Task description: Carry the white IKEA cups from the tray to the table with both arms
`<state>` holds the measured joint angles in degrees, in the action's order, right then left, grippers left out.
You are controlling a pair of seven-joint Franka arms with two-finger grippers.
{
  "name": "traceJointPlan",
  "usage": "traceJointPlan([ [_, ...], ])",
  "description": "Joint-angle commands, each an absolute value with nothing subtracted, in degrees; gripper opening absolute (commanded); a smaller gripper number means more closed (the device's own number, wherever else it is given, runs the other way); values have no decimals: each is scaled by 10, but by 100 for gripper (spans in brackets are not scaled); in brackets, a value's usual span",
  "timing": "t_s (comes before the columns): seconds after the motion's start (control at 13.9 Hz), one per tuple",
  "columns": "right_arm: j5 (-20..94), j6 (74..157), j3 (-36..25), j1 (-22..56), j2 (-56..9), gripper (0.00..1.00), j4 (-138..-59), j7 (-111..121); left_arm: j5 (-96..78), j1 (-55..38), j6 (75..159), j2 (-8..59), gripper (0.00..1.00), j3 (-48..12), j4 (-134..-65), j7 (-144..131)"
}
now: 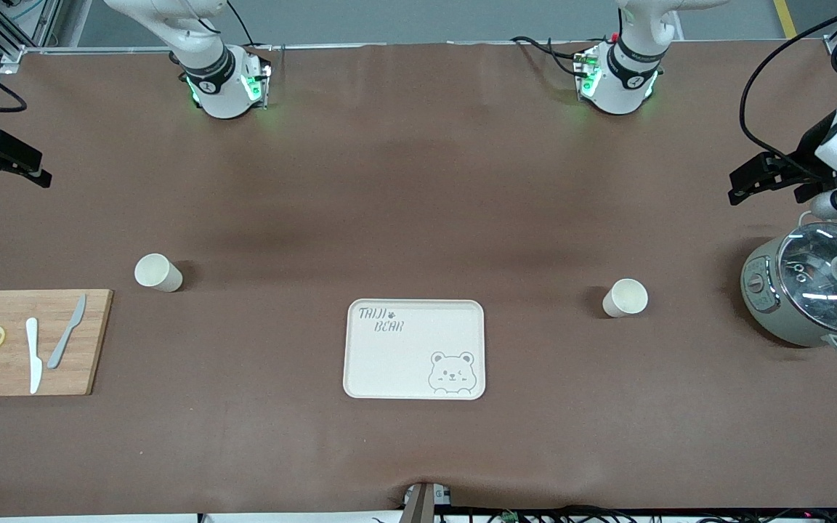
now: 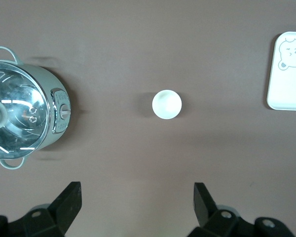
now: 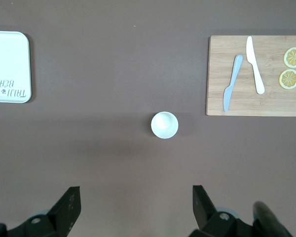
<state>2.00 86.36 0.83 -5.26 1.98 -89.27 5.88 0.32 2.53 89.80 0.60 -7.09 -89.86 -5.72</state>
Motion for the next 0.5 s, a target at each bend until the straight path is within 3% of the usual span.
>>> traceJointPlan([
  [0.0,13,858,11,-56,22,100,-889,50,9,24,885,9,100,-72,-885,-55],
  [0.43,13,859,11,-55,21,100,-889,49,10,24,885,10,100,-72,-886,-61],
])
